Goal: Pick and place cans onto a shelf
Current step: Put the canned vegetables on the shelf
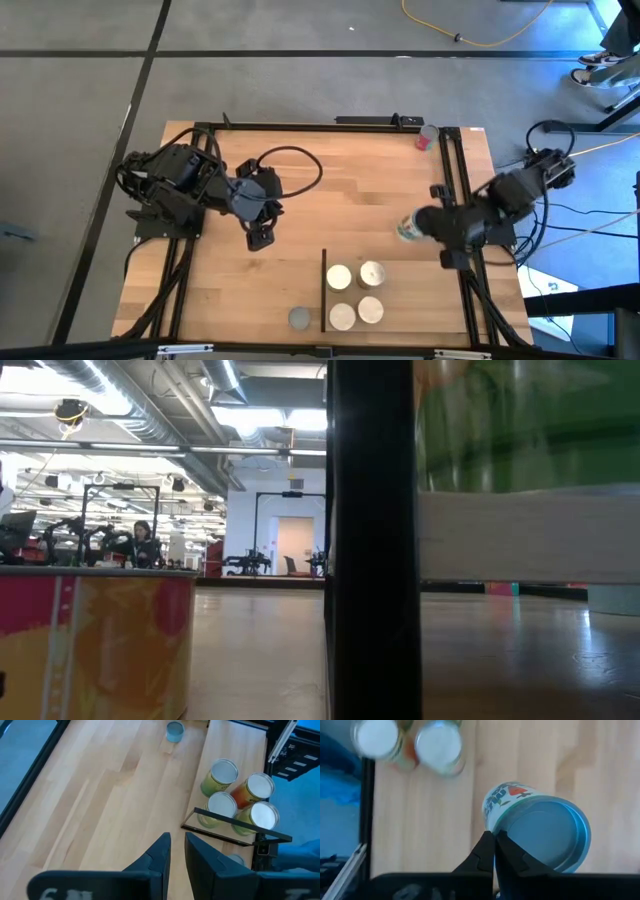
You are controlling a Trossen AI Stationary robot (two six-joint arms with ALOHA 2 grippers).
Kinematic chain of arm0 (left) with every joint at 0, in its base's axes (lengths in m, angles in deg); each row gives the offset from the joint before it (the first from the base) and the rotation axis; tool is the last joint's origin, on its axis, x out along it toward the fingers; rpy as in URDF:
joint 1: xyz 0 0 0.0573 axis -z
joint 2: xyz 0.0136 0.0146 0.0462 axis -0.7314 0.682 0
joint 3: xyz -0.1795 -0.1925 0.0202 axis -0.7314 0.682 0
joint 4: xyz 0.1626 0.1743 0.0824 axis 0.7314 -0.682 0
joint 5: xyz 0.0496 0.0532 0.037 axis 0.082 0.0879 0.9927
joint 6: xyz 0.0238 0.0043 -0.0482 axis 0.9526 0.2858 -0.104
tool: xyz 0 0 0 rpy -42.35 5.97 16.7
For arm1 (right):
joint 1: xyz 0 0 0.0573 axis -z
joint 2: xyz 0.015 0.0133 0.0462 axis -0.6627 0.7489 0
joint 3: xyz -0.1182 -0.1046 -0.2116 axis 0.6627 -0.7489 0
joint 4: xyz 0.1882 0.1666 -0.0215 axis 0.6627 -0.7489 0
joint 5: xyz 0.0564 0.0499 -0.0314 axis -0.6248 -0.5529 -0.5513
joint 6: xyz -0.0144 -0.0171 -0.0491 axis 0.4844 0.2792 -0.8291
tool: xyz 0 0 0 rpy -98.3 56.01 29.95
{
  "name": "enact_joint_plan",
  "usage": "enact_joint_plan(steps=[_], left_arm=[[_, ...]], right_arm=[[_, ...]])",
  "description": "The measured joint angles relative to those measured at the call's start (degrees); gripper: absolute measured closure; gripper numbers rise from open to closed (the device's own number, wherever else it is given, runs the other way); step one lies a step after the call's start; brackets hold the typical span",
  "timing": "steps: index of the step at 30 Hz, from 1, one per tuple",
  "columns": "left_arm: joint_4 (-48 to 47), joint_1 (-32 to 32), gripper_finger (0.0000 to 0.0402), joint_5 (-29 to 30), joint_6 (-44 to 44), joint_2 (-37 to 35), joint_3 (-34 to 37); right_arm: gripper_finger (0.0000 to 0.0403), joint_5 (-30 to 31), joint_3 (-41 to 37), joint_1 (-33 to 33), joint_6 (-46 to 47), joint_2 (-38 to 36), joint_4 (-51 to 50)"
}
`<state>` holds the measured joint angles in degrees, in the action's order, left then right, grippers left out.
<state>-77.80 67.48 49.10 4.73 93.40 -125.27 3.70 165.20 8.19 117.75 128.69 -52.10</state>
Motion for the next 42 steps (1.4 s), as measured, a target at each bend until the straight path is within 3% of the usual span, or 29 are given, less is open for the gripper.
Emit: enact_joint_plan(steps=[5,12,17,27,42], left_arm=[[0.00,-0.82,0.0352,0.00,-0.11,0.00,0.00],[0.00,-2.76,0.0352,0.04,0.16,0.00,0.00],[0.00,-4.25,0.0352,0.07,1.24,0.00,0.00],[0.00,-6.09,0.0352,0.11,11.77,0.00,0.00],[0.00,-6.11,0.0352,-0.39,15.32,0.00,0.00]], right_arm=[[0.0401,-2.92,-6.01,-6.18,7.87,0.31,1.43],[0.0401,-6.88,-11.17,-10.77,14.13,2.14,11.81],[0.0401,-8.79,-11.33,-11.54,18.26,4.64,18.09],[0.0401,-11.93,-11.33,-12.34,27.56,13.64,29.60],[0.0401,-14.86,-11.35,-12.31,29.10,22.03,33.21]])
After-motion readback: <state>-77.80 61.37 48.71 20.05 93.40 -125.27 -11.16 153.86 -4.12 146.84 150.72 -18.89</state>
